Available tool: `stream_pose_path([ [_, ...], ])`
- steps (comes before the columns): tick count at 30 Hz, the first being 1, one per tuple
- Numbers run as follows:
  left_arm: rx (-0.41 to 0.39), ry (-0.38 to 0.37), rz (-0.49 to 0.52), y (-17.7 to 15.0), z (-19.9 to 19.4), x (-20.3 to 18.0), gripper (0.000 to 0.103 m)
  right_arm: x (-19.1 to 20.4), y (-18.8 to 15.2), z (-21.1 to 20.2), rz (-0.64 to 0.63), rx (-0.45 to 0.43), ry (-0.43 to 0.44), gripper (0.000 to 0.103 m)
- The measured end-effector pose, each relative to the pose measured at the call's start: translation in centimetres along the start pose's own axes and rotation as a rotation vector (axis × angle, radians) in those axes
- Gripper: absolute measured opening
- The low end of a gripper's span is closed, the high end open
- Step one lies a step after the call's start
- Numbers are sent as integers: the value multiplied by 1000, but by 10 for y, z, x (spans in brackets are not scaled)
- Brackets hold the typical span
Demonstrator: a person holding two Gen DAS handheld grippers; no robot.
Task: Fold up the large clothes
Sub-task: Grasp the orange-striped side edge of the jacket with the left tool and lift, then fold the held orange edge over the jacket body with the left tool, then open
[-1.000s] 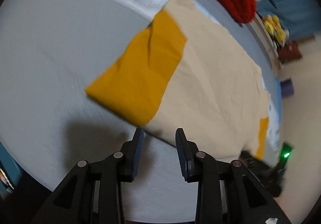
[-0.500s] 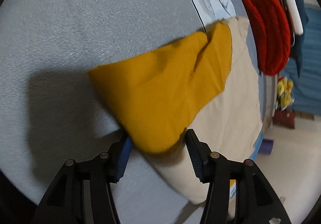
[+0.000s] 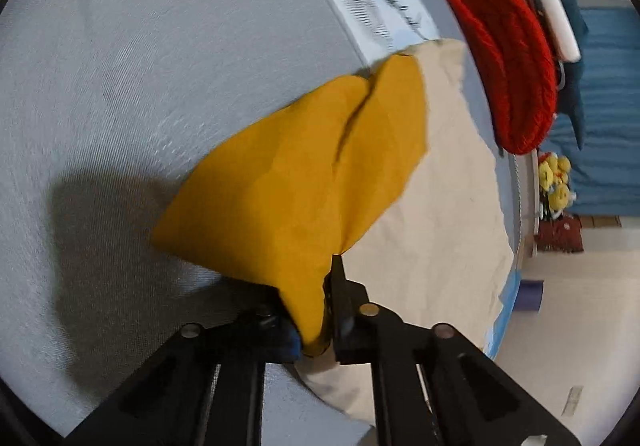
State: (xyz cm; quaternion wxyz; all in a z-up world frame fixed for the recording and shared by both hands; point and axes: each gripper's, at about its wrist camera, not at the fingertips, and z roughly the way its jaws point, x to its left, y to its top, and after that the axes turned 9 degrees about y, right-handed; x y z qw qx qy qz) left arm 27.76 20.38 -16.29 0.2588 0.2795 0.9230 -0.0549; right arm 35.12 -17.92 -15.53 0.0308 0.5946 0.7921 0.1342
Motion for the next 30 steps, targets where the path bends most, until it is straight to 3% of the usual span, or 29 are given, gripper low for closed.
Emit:
stream_pose_path([
  [8, -134, -29, 198, -3, -59, -32, 4, 17, 7, -33, 34, -141, 30, 24],
  [10, -168, -16, 250, -2, -74, -42, 4, 27, 8, -40, 19, -179, 34, 24],
  [14, -278, 44, 393, -12, -111, -52, 3, 48, 12, -48, 28, -230, 127, 24],
  [16, -309, 46, 458, -21, -123, -55, 3, 59, 16, -39, 20, -208, 161, 24],
  [20, -327, 43, 568, -35, -128, -69, 3, 80, 22, 6, -2, -49, 153, 25],
  [24, -368, 46, 672, -49, -129, -87, 3, 79, 33, 10, 11, -34, 148, 25],
  [26, -381, 40, 727, -60, -128, -99, 3, 68, 36, -4, 42, -84, 152, 25],
  [30, -393, 19, 819, -85, -123, -123, 3, 38, 42, -72, 64, -314, 136, 25],
])
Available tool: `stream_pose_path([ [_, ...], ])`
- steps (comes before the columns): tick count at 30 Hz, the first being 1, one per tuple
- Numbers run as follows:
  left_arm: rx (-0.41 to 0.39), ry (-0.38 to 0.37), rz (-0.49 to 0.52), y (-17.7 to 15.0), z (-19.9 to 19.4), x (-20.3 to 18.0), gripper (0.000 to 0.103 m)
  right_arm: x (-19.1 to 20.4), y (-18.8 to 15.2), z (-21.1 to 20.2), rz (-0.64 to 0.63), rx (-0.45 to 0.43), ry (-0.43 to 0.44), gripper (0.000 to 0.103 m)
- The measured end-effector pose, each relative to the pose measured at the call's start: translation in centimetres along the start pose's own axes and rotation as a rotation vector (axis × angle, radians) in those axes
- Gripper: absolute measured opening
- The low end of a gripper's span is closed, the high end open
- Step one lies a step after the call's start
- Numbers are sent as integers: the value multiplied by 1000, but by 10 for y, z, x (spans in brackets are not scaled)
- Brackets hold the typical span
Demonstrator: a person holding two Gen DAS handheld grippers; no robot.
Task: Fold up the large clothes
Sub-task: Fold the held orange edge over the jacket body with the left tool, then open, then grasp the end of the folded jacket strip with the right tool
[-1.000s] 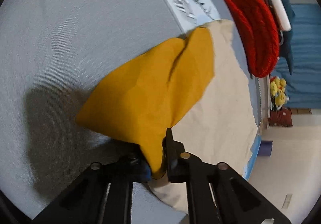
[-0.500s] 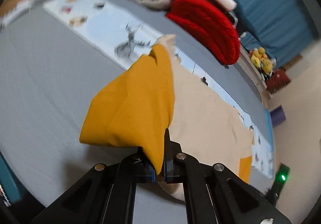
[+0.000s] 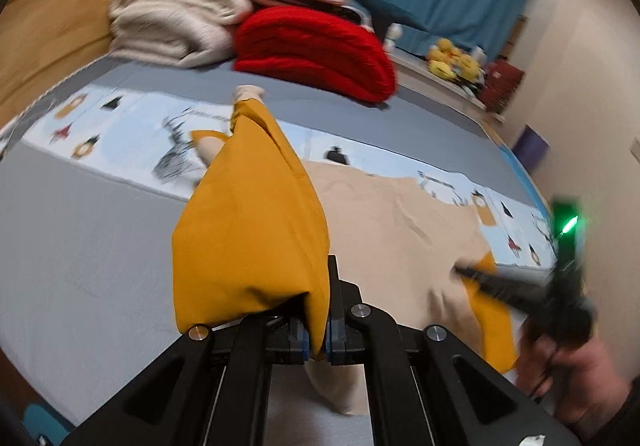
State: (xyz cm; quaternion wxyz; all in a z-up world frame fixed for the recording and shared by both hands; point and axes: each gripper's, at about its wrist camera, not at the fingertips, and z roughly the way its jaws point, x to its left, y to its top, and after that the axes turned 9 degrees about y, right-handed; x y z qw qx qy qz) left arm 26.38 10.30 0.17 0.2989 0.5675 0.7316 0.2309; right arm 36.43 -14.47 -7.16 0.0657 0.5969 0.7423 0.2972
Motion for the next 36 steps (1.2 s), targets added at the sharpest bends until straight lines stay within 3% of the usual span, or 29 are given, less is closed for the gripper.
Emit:
stream_pose_path([
  [3, -14, -32, 59, -2, 1, -27, 3, -20, 12, -51, -62, -144, -30, 30],
  [4, -19, -44, 84, -3, 2, -39, 3, -24, 16, -63, -73, -172, -49, 36],
  [7, -29, -77, 156, -8, 6, -73, 3, -53, 11, -96, -56, -226, -97, 40],
  [12, -9, -144, 266, -25, 19, -130, 2, -109, 0, -131, 93, -250, -98, 40],
  [16, 36, -233, 388, -50, 30, -183, 2, -132, -8, -148, 72, -255, -144, 40],
  [22, 208, -351, 572, -99, 57, -237, 6, -151, -22, -160, 68, -246, -131, 40],
  [24, 246, -344, 579, -103, 60, -238, 19, -155, -22, -161, 83, -242, -107, 40],
  [26, 284, -374, 522, -94, 57, -228, 29, -156, -22, -160, 91, -240, -88, 40],
  [30, 225, -406, 411, -63, 29, -199, 46, -152, -20, -158, 108, -250, -35, 49],
  [33, 173, -366, 366, -47, 9, -173, 47, -144, -20, -154, 134, -258, 9, 51],
  [36, 144, -266, 355, -34, -3, -149, 47, -137, -20, -149, 152, -257, 40, 52],
])
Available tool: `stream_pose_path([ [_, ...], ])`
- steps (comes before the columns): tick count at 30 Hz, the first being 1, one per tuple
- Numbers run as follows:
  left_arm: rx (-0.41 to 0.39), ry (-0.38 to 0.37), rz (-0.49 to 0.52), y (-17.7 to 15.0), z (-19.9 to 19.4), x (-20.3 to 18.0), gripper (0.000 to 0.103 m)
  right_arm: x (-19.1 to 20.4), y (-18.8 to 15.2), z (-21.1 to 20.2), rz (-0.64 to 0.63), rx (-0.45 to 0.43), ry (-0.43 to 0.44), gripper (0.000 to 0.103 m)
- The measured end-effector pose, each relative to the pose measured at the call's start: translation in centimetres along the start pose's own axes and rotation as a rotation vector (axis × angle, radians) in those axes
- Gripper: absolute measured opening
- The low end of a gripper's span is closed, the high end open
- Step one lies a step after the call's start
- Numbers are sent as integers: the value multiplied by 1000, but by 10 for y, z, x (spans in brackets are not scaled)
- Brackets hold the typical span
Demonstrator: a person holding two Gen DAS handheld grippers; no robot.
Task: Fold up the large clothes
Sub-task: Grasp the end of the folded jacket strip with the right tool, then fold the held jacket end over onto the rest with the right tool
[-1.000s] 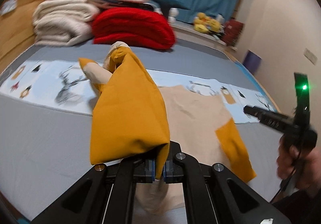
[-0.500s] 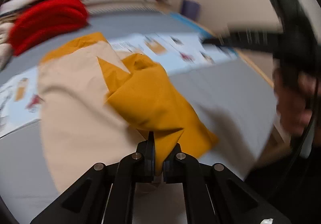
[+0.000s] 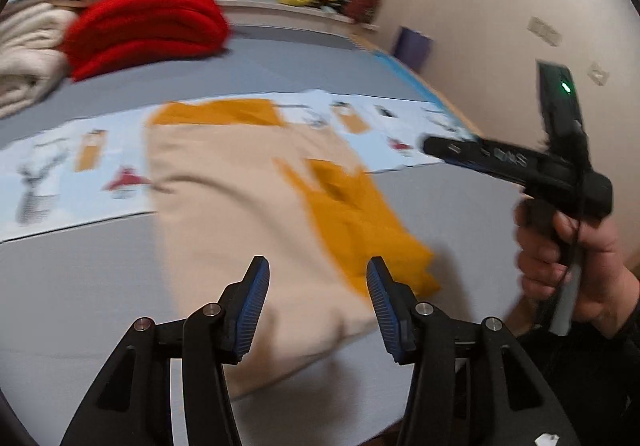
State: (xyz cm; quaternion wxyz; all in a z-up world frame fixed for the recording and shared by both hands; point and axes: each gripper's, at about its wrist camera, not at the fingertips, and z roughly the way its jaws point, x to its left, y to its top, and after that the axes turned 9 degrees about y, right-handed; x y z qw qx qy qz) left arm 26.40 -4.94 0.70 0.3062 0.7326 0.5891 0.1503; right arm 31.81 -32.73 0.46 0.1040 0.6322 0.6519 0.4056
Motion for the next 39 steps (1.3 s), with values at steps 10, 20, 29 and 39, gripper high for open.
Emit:
stream_pose_path([
  [10, 29, 206, -90, -28, -3, 108, 43, 2, -22, 54, 116, 224, 103, 62],
  [20, 57, 200, -66, -22, 22, 97, 44, 9, -66, 118, 57, 515, -17, 50],
  [29, 65, 67, -70, -20, 34, 75, 46, 20, -31, 28, -47, 175, 173, 6],
  [39, 217, -98, -79, -24, 79, 40, 48, -53, -67, 30, -9, 333, -98, 5],
])
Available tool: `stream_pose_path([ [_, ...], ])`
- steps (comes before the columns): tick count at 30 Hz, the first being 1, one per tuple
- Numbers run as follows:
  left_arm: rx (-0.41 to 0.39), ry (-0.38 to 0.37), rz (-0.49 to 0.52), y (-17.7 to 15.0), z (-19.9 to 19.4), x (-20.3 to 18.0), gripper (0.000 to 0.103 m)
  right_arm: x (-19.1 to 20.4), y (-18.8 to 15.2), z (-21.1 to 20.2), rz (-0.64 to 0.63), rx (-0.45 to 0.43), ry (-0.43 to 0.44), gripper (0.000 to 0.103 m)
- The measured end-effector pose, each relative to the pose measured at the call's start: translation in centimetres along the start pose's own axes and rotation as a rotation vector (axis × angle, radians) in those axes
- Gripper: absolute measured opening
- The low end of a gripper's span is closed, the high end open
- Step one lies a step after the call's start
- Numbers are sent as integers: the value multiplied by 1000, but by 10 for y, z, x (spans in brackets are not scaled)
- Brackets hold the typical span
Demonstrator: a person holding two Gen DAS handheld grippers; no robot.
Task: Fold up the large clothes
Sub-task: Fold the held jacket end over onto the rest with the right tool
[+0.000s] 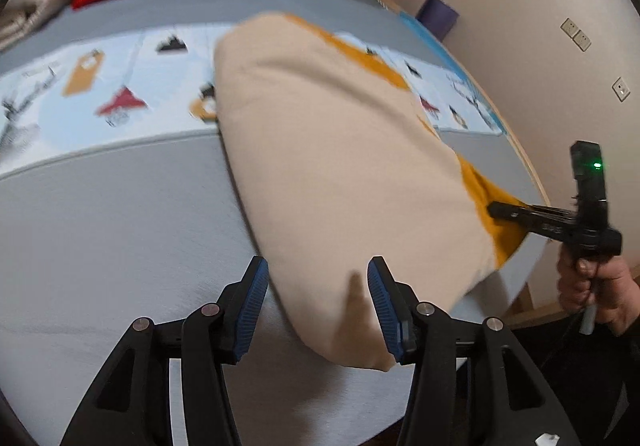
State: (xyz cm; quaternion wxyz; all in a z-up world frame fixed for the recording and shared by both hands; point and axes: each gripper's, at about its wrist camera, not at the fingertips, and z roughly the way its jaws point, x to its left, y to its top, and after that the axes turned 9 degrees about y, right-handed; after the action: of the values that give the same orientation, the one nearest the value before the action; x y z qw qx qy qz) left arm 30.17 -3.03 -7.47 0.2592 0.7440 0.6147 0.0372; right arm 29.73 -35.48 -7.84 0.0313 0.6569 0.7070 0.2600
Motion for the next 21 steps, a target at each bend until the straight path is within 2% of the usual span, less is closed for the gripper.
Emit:
stream_pose_path([
  [1, 40, 9, 12, -3, 10, -3, 48, -2, -1, 7, 1, 18, -13, 5],
  [3, 145, 100, 79, -14, 38, -9, 54, -6, -2, 20, 0, 48, -30, 5],
  [5, 176, 138, 89, -20, 47, -9, 55, -6, -4, 32, -10, 99, -65, 5],
  [8, 165, 108, 78, -17, 39, -9, 54, -4, -1, 50, -34, 160, -110, 6],
  [17, 220, 85, 68, -17, 46, -5, 54, -3, -7, 61, -40, 186, -109, 8],
  [20, 232, 67, 56, -15, 46, -1, 54, -13, -9, 65, -13, 210, -106, 26],
  [21, 240, 52, 47, -13, 45, 2, 54, -20, -10, 67, 8, 219, -111, 37],
])
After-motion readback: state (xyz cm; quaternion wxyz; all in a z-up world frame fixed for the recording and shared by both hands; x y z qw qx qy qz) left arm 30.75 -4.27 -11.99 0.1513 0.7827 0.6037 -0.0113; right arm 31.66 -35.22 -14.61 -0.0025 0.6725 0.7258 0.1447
